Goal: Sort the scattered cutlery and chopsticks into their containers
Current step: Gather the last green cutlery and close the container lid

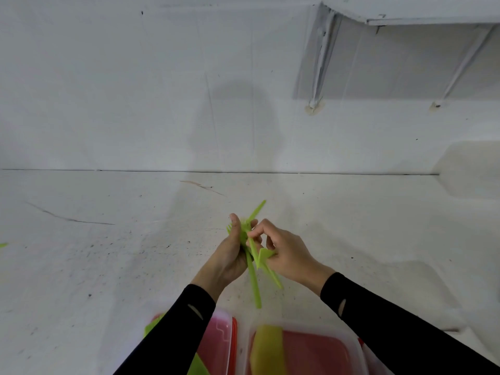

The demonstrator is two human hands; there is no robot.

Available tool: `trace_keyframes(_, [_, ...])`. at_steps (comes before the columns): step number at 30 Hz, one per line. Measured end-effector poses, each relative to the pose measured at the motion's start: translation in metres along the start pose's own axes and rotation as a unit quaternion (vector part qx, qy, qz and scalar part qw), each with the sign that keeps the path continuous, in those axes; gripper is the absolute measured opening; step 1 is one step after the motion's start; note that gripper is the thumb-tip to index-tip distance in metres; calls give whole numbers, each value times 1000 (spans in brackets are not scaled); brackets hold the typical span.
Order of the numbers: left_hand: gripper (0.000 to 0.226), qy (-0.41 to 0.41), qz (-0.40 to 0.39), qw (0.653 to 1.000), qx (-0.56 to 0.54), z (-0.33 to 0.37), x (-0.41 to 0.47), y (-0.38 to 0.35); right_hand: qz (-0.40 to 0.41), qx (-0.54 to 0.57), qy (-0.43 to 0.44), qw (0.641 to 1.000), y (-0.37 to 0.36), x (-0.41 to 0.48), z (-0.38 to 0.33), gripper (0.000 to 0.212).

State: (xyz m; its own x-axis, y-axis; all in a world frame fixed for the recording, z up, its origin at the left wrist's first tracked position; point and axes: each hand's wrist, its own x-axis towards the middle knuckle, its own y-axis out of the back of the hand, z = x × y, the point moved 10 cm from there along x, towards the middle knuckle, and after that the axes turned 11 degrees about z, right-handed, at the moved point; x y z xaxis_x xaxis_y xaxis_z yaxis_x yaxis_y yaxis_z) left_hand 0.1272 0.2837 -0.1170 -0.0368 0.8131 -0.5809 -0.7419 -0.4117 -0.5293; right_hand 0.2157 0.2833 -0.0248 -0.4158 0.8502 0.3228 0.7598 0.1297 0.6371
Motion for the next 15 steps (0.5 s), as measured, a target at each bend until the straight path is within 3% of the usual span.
trace_keyframes(2, [74, -4, -5, 1000, 23, -1, 1, 0, -12, 0, 11, 1000, -4, 0, -4, 27])
trace_keyframes(5, [41, -10, 21, 1000, 15, 2, 2, 5, -17, 6, 82, 996, -3, 0, -18, 27])
trace_keyframes(9, [27, -32, 97, 982, -161, 20, -1, 23, 31, -7, 35, 999, 12, 17, 12, 38])
trace_keyframes(12, [27, -69, 114, 968, -215, 35, -4, 33, -83, -134, -35, 987, -10, 29, 48, 53])
trace_keyframes(15, [22, -69, 110, 954, -272, 39, -6, 38, -154, -182, -44, 970, -33, 42, 59, 63])
